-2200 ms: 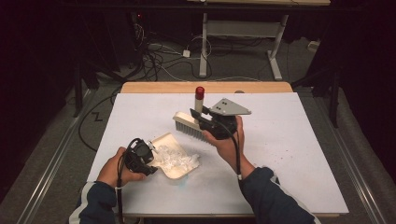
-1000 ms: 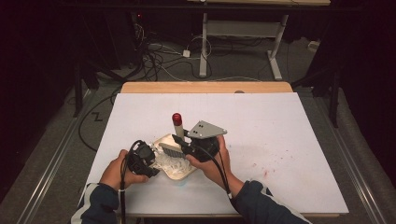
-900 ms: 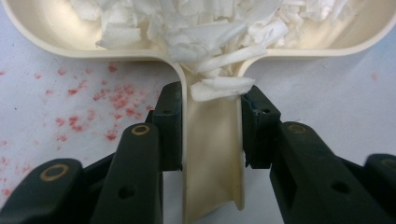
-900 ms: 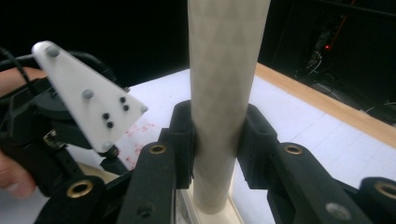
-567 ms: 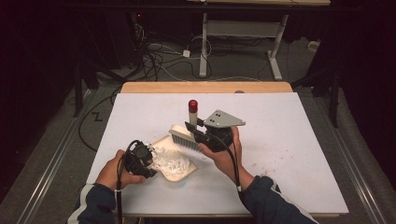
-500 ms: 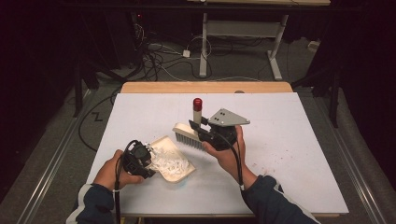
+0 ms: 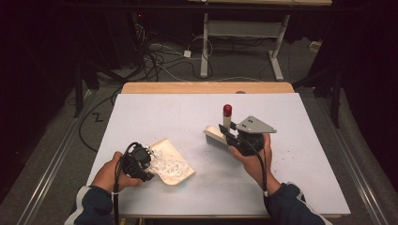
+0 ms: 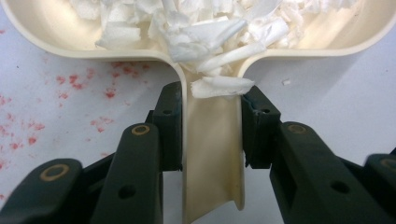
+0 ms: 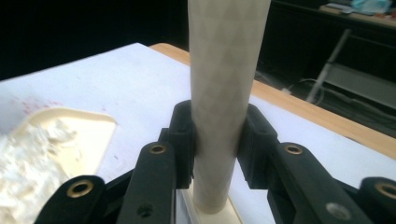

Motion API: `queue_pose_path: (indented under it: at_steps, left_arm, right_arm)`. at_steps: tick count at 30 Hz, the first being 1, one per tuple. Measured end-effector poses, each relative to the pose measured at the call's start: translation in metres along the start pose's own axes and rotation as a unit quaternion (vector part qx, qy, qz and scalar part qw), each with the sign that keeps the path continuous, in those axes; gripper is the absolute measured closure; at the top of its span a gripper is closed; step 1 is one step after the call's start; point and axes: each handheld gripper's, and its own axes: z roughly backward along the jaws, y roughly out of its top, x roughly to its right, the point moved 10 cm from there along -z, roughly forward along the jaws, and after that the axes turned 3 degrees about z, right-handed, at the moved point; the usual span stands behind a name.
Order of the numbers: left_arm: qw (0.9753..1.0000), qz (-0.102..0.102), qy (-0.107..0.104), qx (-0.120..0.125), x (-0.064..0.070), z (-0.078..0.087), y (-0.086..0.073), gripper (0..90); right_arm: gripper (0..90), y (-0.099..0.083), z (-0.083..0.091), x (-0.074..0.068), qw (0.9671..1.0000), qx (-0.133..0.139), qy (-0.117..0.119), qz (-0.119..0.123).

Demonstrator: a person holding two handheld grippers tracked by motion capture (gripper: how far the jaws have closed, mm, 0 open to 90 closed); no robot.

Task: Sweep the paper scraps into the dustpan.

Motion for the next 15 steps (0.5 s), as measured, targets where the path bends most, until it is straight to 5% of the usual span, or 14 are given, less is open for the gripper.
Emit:
queue_pose_path:
  at_steps: [6, 15]
  left_arm:
    - [1.0000, -0.002, 0.002, -0.006, 0.001, -0.001, 0.001, 63.1]
    - [0.9999, -0.006, 0.007, -0.009, 0.002, -0.002, 0.003, 63.1]
  right_arm:
    - [71.2, -0.016, 0.017, 0.003, 0.9998, -0.011, 0.014, -0.010]
    - [71.0, -0.010, 0.016, -0.050, 0.9983, -0.017, 0.051, 0.021]
